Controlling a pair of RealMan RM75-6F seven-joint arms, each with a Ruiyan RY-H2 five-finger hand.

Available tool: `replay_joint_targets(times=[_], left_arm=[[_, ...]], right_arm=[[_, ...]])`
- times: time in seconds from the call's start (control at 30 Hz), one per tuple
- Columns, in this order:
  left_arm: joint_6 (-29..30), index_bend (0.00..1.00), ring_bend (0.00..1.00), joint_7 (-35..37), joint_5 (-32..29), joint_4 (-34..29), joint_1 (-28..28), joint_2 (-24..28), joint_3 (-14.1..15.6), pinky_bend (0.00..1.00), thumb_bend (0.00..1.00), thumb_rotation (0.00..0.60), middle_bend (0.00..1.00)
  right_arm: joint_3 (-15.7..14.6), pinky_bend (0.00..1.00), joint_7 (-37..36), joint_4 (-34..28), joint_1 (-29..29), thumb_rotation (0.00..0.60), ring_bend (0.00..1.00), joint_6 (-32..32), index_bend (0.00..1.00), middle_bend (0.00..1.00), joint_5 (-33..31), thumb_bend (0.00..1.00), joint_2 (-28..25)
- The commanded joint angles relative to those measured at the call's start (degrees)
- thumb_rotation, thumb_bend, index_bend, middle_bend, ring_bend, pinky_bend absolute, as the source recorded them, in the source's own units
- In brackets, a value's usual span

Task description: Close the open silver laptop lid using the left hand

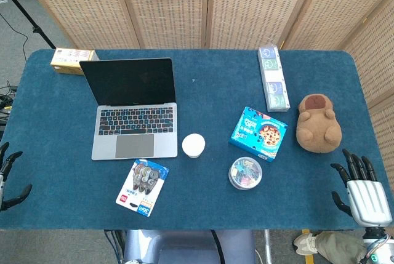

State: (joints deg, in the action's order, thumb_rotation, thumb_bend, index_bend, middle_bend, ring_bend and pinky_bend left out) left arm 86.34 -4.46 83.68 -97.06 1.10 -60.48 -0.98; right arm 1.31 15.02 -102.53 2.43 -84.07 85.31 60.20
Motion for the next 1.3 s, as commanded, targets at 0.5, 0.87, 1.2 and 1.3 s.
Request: replay_joint_targets(times=[0.5,0.87,1.2,1.3], left_arm=[[-13.2,0.19,0.08,9.7,-3.9,3.5,14.0,3.8,-10.4,0.08,0.26,0.547,0.00],[-26.9,0.21,0.10,19.1,-5.4,17.2,27.5,0.8,-16.1,0.09,0.25,0.590,0.04],[-38.3,0.22,0.11,34.5,-4.5,28.7,36.4,-3.5,-16.6,0.10,0.24,0.600,0.05],[-41.8,0.22,0.11,40.0,-4.5,31.0,38.6,-4.2,-16.5,0.10,0.23,0.600,0.05]], right_arm=[[0.0,0.00,-0.3,-0.2,0.2,0.600,0.00,1.1,0.22,0.00,-0.9,0.35,-0.2],[-0.2,0.00,-0.3,-0.2,0.5,0.600,0.00,2.0,0.22,0.00,-1.0,0.35,0.0],[0.1,0.00,-1.5,-0.1,0.6,0.600,0.00,2.2,0.22,0.00,-1.9,0.35,-0.6],[0.1,0.00,-1.8,0.0,0.7,0.600,0.00,2.6,0.22,0.00,-2.2,0.35,-0.7]])
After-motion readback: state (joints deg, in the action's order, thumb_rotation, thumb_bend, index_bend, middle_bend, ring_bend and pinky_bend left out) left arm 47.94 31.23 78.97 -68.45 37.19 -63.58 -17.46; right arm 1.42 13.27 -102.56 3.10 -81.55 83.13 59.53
